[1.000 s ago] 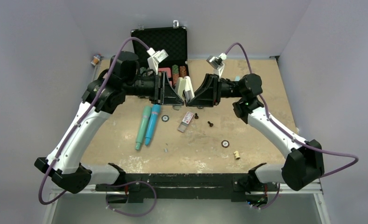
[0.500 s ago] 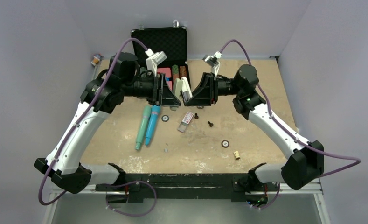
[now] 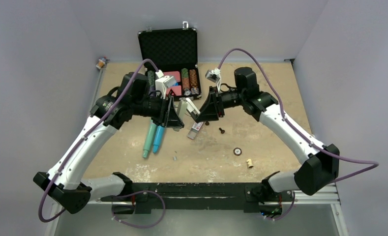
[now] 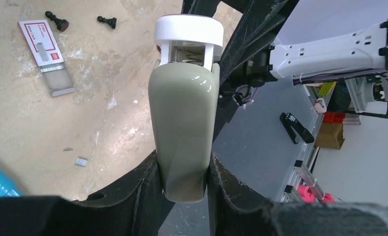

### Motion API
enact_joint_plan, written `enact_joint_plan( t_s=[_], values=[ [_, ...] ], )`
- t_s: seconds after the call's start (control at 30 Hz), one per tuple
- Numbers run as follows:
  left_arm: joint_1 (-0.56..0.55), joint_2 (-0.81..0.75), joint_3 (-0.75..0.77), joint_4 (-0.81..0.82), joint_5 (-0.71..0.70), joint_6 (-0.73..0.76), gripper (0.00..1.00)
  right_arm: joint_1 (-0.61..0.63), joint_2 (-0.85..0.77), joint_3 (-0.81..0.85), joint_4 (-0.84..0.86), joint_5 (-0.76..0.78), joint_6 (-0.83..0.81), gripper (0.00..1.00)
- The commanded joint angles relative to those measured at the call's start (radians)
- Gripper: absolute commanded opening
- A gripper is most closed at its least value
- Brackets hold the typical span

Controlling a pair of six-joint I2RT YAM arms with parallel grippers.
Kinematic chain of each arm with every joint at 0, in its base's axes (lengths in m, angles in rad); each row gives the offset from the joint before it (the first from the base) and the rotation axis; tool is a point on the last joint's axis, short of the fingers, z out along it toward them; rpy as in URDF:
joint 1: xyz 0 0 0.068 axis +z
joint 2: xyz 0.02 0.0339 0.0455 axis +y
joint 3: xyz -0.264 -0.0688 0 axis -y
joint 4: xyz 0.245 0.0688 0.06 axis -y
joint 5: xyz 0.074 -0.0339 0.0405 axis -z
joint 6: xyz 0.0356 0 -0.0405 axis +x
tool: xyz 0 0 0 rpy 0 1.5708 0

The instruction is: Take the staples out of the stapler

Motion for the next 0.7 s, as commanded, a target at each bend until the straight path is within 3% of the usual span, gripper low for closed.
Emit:
enact_joint_plan(
  t_s=[0.0, 0.43, 0.67],
  values=[
    [-0.008, -0.047, -0.079, -0.066, 0.002, 0.091, 0.00, -0.027, -0.001, -0.016, -0.083, 0.259, -0.073, 0.00],
    [-0.011, -0.035, -0.225, -0.042, -0.019, 0.200, 0.00, -0.027, 0.021, -0.079, -0.036, 0.443, -0.126, 0.00],
    [-0.017, -0.018, -0.213, -0.083, -0.052, 0.290, 0.00, -0.027, -0.078, -0.105, -0.070, 0.585, -0.181, 0.00]
  ],
)
